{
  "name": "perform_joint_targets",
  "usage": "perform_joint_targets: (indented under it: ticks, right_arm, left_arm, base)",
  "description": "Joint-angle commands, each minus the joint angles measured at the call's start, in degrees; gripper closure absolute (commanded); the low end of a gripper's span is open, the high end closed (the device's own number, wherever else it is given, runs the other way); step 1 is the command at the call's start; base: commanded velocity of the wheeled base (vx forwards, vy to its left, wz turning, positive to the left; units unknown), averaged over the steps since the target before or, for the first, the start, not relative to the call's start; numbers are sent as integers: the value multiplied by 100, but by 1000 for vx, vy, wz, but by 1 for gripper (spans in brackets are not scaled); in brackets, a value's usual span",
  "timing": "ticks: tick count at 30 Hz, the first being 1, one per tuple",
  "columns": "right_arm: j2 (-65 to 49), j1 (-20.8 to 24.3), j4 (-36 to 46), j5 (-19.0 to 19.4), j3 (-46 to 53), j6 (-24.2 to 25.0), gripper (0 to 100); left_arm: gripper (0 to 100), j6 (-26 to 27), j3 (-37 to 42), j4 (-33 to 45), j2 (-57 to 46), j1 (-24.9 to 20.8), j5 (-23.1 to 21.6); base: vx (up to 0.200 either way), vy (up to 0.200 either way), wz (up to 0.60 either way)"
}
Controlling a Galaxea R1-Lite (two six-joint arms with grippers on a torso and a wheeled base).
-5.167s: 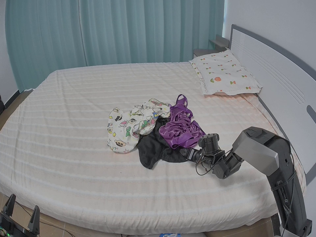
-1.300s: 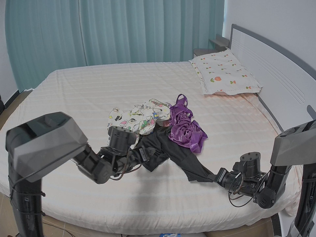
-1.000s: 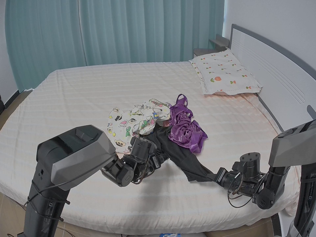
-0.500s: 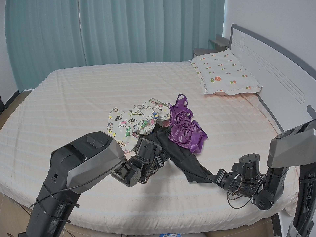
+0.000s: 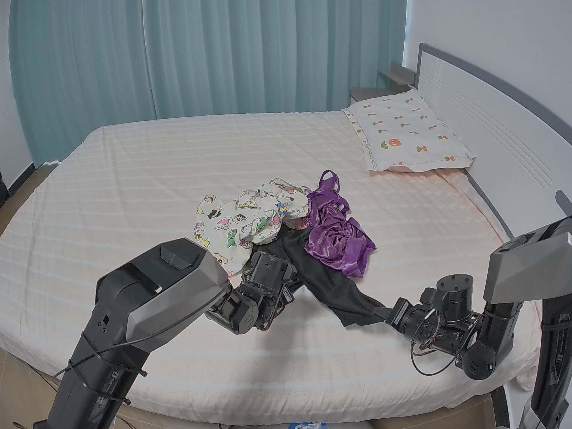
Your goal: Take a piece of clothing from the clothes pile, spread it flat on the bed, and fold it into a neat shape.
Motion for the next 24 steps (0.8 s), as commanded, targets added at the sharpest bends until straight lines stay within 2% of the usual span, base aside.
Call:
perform_joint_targets:
  ticks: [1,7,9,14,19,24]
  right_arm:
    - [-120,67,-500,6,182,8,100]
    - [-727,305,-500,-64,16,17,100]
    - [-903,313,-500,-108,-37,17,100]
    - [-2309,287,-482,-38,-521,-9,100]
    - [-3126,173,-315,200,-1233,-194,100]
    - [-3214,173,-306,516,-1364,-203,100]
  left_arm:
    - [100,-532,624,-18,-775,43,-21]
    - [100,-664,1679,-71,-2216,25,-338]
    - [100,-672,1767,-71,-2427,34,-364]
    - [100,-751,1942,-194,-3711,86,-250]
    - [100,-699,2206,-387,-4888,104,-320]
    - [100,-664,2276,-387,-5372,166,-338]
  base:
    - [0,0,0]
    - [0,0,0]
    - [0,0,0]
    - [0,0,0]
    - [0,0,0]
    - [0,0,0]
